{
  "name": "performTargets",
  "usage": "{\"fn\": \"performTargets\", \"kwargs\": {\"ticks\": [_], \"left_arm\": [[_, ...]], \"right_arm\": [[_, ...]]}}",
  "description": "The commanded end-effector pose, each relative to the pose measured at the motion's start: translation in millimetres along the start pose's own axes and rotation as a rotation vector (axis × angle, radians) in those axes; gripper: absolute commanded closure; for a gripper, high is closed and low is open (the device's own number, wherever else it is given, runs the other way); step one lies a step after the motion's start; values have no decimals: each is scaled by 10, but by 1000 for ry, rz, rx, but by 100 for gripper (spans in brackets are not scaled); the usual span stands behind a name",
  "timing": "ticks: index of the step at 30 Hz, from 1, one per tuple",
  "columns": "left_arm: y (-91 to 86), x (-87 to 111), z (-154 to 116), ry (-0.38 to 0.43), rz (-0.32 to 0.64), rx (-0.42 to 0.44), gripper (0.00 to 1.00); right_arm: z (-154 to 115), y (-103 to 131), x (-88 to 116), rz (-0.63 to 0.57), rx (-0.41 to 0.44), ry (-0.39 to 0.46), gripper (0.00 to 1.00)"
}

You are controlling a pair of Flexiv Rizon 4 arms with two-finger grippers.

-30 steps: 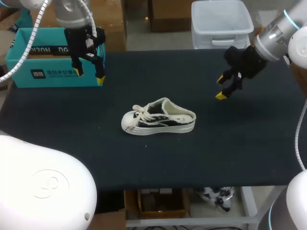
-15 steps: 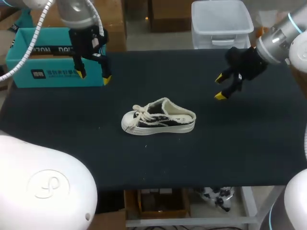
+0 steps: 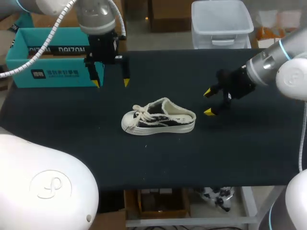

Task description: Open the shoe tongue, take the insole out of the shoe, put the insole back into the shoe, and pack the shoe into the shoebox

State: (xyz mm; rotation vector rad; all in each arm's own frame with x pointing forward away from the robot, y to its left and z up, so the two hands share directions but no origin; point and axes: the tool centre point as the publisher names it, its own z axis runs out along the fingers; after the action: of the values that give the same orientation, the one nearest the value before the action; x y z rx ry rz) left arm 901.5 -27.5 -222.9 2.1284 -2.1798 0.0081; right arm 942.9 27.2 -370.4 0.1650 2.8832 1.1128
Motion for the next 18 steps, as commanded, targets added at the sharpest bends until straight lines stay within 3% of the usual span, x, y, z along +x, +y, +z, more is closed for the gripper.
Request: {"fn": "performTargets", "kwargs": {"ticks": [1, 18], "left_arm": [[51, 99, 52, -2, -8, 22, 0], [131, 413, 203, -13, 21, 31, 0]], "right_arm": [[185, -34, -5, -4, -20, 19, 0], [345, -109, 166, 12, -49, 61, 0]]}}
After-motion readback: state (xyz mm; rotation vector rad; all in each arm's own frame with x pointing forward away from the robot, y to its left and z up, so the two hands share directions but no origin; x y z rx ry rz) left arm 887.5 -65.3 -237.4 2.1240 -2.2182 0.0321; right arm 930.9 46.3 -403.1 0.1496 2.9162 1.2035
